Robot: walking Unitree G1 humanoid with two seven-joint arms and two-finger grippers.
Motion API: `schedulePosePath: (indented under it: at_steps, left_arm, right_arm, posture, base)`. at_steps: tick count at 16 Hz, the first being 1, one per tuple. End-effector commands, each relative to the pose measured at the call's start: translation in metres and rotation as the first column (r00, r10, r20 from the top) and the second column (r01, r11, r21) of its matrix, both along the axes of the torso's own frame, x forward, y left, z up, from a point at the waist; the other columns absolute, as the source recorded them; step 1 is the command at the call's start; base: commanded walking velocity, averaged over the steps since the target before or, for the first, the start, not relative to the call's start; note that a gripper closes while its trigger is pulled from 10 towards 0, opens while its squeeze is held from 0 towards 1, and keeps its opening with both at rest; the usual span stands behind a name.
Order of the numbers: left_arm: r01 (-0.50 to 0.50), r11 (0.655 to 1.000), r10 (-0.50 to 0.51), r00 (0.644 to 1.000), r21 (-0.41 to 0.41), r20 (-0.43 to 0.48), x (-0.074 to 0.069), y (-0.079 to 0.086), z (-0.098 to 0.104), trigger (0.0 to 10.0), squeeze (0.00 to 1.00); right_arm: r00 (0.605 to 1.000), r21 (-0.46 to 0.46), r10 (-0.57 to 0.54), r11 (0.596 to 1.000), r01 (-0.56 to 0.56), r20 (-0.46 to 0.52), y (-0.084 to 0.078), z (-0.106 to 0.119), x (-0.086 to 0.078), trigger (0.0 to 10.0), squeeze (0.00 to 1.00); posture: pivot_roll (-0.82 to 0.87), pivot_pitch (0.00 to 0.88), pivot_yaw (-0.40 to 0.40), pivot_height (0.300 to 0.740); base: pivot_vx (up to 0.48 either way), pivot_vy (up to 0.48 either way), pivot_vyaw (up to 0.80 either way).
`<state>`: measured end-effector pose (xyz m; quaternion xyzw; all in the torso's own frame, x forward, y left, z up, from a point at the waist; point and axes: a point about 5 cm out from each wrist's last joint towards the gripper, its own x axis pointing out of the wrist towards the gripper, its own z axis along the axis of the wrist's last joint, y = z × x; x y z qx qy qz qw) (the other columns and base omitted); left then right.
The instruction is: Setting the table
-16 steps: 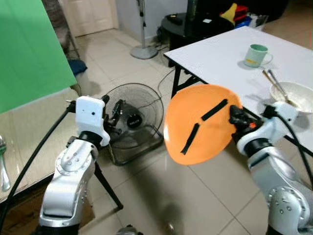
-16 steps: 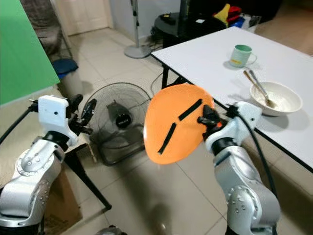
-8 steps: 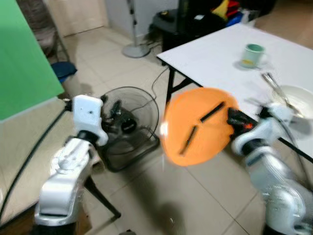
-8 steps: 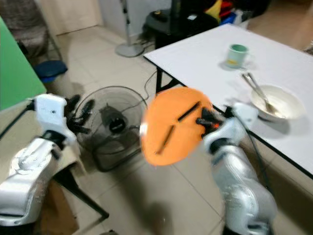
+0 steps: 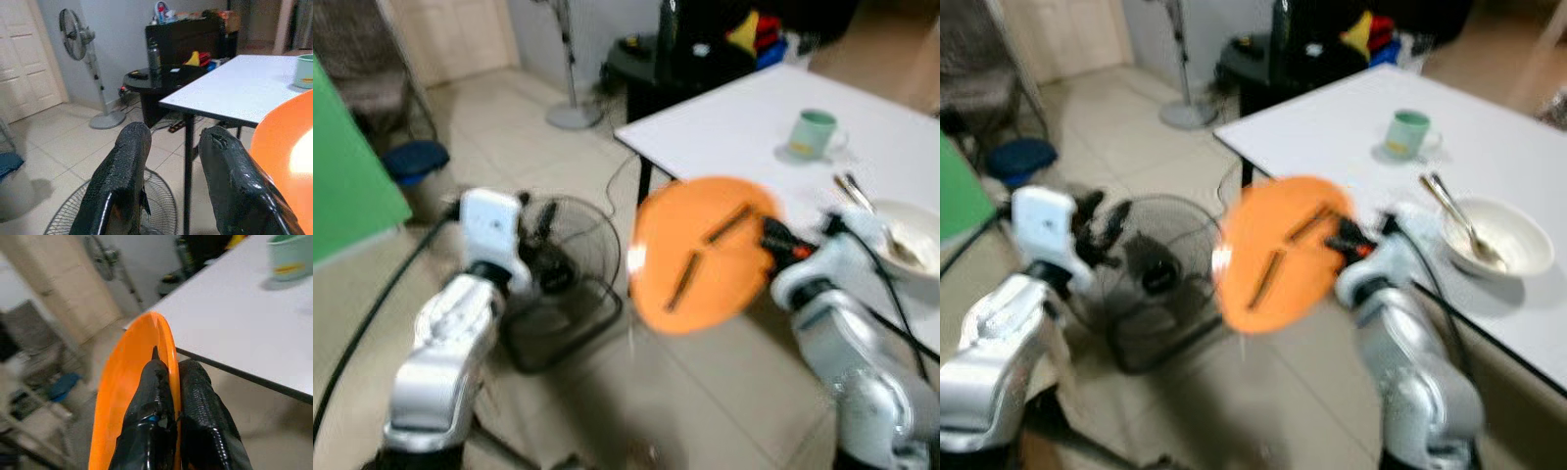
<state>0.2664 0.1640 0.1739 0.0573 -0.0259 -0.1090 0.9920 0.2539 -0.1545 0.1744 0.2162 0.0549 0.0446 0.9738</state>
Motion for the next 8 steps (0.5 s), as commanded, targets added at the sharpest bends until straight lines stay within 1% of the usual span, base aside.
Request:
schedulePosePath:
  at_steps: [1,4,5,8]
  left_arm:
    - [0.021,1.000,-0.021,1.000,-0.005,0.006,-0.0004,-0.0053,0.0014,10.0,0.00]
    - [0.021,1.000,-0.021,1.000,-0.006,0.005,-0.0005,-0.0059,0.0009,10.0,0.00]
    - [0.025,1.000,-0.025,1.000,-0.008,0.007,-0.0004,-0.0067,0.0011,10.0,0.00]
    - [0.029,1.000,-0.029,1.000,-0.004,0.012,0.0007,-0.0063,0.0020,10.0,0.00]
  right_arm:
    - [0.999,0.012,-0.029,1.000,0.029,0.044,-0.0076,0.0086,0.0012,10.0,0.00]
    - [0.999,0.025,-0.028,0.999,0.026,0.047,-0.0079,0.0095,0.0030,10.0,0.00]
    - [0.998,0.052,-0.028,0.998,0.025,0.054,-0.0072,0.0104,0.0055,10.0,0.00]
    - [0.997,0.081,-0.041,0.996,0.036,0.063,-0.0079,0.0118,0.0081,10.0,0.00]
  posture:
    - [0.07,0.000,0.028,0.740]
    - [0.07,0.000,0.027,0.740]
    - [0.07,0.000,0.025,0.740]
    - [0.07,0.000,0.031,0.740]
  base:
    - [0.334,0.000,0.00]
    - [0.334,0.000,0.00]
    - [0.334,0.000,0.00]
    - [0.334,0.000,0.00]
